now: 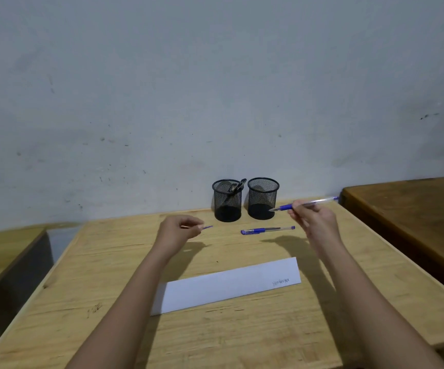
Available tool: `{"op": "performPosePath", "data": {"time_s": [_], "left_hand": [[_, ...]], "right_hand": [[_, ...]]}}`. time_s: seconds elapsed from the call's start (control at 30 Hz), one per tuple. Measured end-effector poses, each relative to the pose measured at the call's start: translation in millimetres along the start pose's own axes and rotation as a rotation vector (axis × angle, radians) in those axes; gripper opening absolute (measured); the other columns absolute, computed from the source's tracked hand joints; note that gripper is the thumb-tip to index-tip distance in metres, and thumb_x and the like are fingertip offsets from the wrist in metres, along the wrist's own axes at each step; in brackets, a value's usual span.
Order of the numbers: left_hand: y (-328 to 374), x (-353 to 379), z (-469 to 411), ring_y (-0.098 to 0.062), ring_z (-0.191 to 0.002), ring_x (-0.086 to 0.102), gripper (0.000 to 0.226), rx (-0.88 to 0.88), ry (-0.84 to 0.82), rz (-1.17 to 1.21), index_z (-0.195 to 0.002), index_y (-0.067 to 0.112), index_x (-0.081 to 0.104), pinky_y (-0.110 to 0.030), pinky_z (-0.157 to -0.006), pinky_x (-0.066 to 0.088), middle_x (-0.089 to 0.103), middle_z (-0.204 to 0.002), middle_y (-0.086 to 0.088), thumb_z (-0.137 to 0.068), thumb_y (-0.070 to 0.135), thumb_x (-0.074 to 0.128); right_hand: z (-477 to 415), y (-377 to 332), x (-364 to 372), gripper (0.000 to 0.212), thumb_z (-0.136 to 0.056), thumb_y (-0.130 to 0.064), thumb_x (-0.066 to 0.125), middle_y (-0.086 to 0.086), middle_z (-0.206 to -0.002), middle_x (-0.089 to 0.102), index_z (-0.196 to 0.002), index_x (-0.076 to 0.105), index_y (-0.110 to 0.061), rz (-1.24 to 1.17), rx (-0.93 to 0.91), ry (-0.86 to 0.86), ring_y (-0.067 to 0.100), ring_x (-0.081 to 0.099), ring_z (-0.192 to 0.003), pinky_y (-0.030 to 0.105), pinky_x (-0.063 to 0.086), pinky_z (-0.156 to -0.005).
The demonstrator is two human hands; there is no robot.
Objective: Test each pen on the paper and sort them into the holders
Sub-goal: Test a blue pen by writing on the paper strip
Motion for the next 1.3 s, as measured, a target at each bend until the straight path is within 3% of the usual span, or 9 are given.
{"op": "performPosePath", "data": {"time_s": [0.13, 0.37, 0.57, 0.7, 0.87, 1.0, 1.1, 1.2, 1.3], "left_hand": [[-10, 22, -8, -0.01, -0.072, 0.06, 0.006, 0.006, -0.035, -0.26, -0.08, 0.011, 0.073, -0.013, -0.064, 0.043, 0.067, -0.078, 0.0, -0.076, 0.007, 0.074], [-24, 44, -7, -0.008, -0.074, 0.056, 0.01, -0.066, -0.112, -0.354, -0.074, 0.015, 0.068, -0.01, -0.055, 0.038, 0.063, -0.078, 0.002, -0.078, 0.006, 0.072], [-28, 48, -7, -0.008, -0.074, 0.057, 0.003, -0.05, -0.126, -0.393, -0.082, 0.007, 0.072, -0.012, -0.06, 0.041, 0.065, -0.081, -0.002, -0.081, 0.007, 0.069], [-28, 48, -8, -0.017, -0.077, 0.056, 0.016, -0.038, -0.149, -0.486, -0.087, 0.004, 0.07, -0.02, -0.061, 0.041, 0.064, -0.083, -0.006, -0.085, 0.018, 0.065], [46, 76, 15, -0.019, -0.113, 0.053, 0.034, 0.339, -0.101, -0.78, -0.118, 0.011, 0.061, -0.031, -0.089, 0.043, 0.059, -0.121, -0.002, -0.093, 0.033, 0.051], [81, 132, 82, -0.021, -0.111, 0.056, 0.037, 0.645, -0.161, -0.754, -0.117, 0.014, 0.061, -0.034, -0.084, 0.046, 0.061, -0.12, 0.0, -0.093, 0.033, 0.041], [61, 156, 108, -0.021, -0.113, 0.056, 0.039, 0.714, -0.234, -0.828, -0.116, 0.014, 0.059, -0.036, -0.084, 0.051, 0.061, -0.122, -0.002, -0.092, 0.033, 0.035], [39, 162, 104, -0.018, -0.14, 0.031, 0.045, 0.626, -0.306, -0.869, -0.138, 0.014, 0.042, -0.032, -0.11, 0.03, 0.037, -0.15, -0.004, -0.098, 0.034, 0.035], [17, 171, 100, -0.012, -0.146, 0.006, 0.055, 0.524, -0.45, -0.934, -0.149, 0.019, 0.019, -0.029, -0.118, 0.004, 0.009, -0.159, 0.001, -0.1, 0.041, 0.028]], "right_hand": [[7, 16, -3, 0.011, -0.078, 0.009, 0.064, 0.011, -0.073, 0.065, -0.074, 0.061, -0.001, -0.026, 0.054, -0.001, 0.018, 0.067, -0.068, 0.018, 0.057, -0.068], [12, 26, -20, 0.012, -0.074, 0.004, 0.071, 0.015, -0.084, 0.067, -0.076, 0.062, -0.004, 0.09, 0.086, 0.063, 0.022, 0.063, -0.082, 0.031, 0.053, -0.086], [10, 29, -21, 0.011, -0.076, 0.002, 0.07, 0.012, -0.082, 0.066, -0.08, 0.061, -0.004, 0.071, 0.101, 0.059, 0.019, 0.063, -0.079, 0.028, 0.054, -0.082], [12, 30, -18, 0.012, -0.079, 0.004, 0.065, 0.01, -0.077, 0.063, -0.078, 0.059, -0.006, 0.084, 0.115, 0.036, 0.017, 0.06, -0.073, 0.026, 0.052, -0.077], [14, 33, -18, 0.005, -0.084, 0.001, 0.061, 0.009, -0.077, 0.064, -0.083, 0.063, -0.004, 0.052, 0.123, 0.018, 0.014, 0.061, -0.07, 0.019, 0.054, -0.07], [17, 38, -26, 0.006, -0.084, 0.0, 0.061, 0.011, -0.081, 0.066, -0.082, 0.066, -0.004, 0.027, 0.113, 0.028, 0.014, 0.064, -0.073, 0.019, 0.055, -0.075], [23, 34, -34, 0.012, -0.077, 0.006, 0.066, 0.01, -0.079, 0.066, -0.075, 0.066, -0.006, 0.099, 0.053, -0.001, 0.017, 0.061, -0.075, 0.023, 0.051, -0.073], [28, 30, -40, 0.018, -0.074, 0.008, 0.067, 0.008, -0.072, 0.063, -0.071, 0.061, -0.008, 0.164, 0.042, -0.014, 0.014, 0.058, -0.064, 0.021, 0.046, -0.062], [31, 34, -41, 0.021, -0.077, 0.008, 0.063, 0.007, -0.062, 0.06, -0.067, 0.055, -0.009, 0.156, 0.076, -0.013, 0.011, 0.052, -0.051, 0.017, 0.042, -0.047]]}}
Point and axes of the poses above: each hand's wrist, its own z-axis away from the middle knuckle, its own x-axis out of the palm, y = z × x, the point moved 7 cm from there along -z, towards the middle knuckle
